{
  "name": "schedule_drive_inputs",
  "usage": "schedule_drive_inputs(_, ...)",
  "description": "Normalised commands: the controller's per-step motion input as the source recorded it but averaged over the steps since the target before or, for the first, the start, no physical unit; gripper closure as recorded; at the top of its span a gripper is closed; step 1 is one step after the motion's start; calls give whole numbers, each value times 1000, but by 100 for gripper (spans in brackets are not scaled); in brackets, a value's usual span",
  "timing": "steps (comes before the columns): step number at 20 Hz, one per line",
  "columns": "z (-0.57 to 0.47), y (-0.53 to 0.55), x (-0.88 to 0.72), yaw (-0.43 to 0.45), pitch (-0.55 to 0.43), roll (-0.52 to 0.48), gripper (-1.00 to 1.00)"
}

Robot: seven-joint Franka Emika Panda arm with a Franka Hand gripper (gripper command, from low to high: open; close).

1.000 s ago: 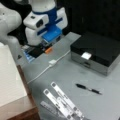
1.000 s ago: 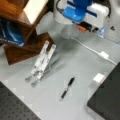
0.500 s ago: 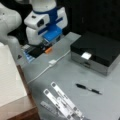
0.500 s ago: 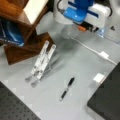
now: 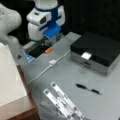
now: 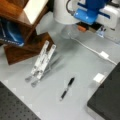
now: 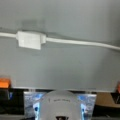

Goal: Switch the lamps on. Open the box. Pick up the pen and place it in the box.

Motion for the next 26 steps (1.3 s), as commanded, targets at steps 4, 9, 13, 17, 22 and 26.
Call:
schedule_drive_inputs(4,-204,159,-569,75,-137,152,-100)
schedule_drive_inputs(9,-191,153,-469,95,-138,152,-100)
schedule_drive_inputs(13,-124,104,-338,120,-117,136,-100)
schedule_drive_inputs(17,-90,49,-267,119,-100,111,-100)
schedule_drive_inputs(22,-106,53,-246,72,-46,53,-100)
schedule_drive_inputs(26,-184,74,-195,10,-22,32,-100)
